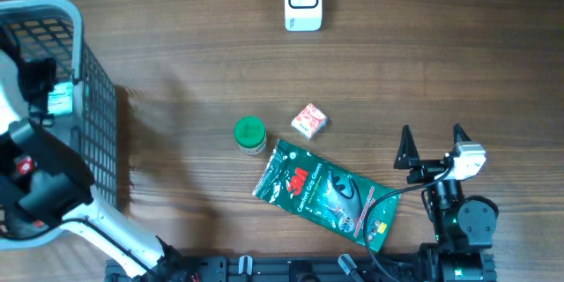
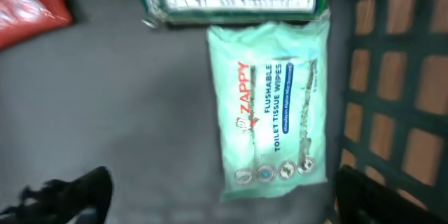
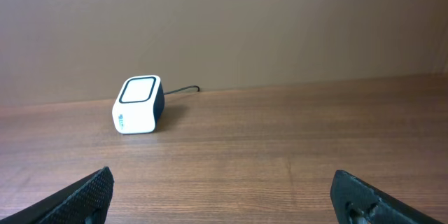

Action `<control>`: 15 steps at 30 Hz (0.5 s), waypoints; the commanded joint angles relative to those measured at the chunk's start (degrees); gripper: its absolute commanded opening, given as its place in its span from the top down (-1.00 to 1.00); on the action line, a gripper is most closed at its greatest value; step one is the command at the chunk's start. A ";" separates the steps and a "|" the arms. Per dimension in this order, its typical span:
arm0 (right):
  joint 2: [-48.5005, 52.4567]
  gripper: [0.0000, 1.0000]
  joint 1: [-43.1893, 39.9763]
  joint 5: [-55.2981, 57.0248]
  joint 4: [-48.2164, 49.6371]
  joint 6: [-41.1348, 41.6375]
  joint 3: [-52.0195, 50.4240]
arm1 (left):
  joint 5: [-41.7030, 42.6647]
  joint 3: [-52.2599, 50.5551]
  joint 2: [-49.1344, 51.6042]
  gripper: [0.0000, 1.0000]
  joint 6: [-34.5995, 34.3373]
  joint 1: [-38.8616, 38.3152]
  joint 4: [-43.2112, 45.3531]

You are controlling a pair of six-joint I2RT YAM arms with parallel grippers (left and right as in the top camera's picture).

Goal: Scan the item barcode
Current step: 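Reach the left gripper into the basket and grasp the mint-green wipes pack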

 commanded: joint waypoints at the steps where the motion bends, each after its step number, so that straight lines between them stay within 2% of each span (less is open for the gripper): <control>1: -0.37 -0.99 0.07 0.35 0.11 0.20 -0.04 | 0.22 -0.44 4.70 -0.83 -0.37 -1.51 0.26; 4: -0.37 -0.99 0.07 0.35 0.11 0.15 -0.04 | 0.17 -1.79 6.36 -0.85 -0.37 -1.55 1.03; 8: -0.37 -0.99 0.07 0.35 0.11 0.17 -0.04 | -0.09 -10.29 6.36 -0.50 -0.33 -1.55 7.50; 9: -0.37 -0.99 0.07 0.35 0.11 0.17 -0.04 | -0.13 -12.28 6.36 -0.25 -0.33 -1.55 8.87; 12: -0.37 -0.99 0.07 0.35 0.11 0.17 -0.04 | -3.98 -15.32 6.32 0.88 1.40 -1.55 9.92; 15: -0.37 -0.99 0.07 0.35 0.11 0.17 -0.04 | -7.74 -15.32 3.93 0.92 5.75 -1.53 9.38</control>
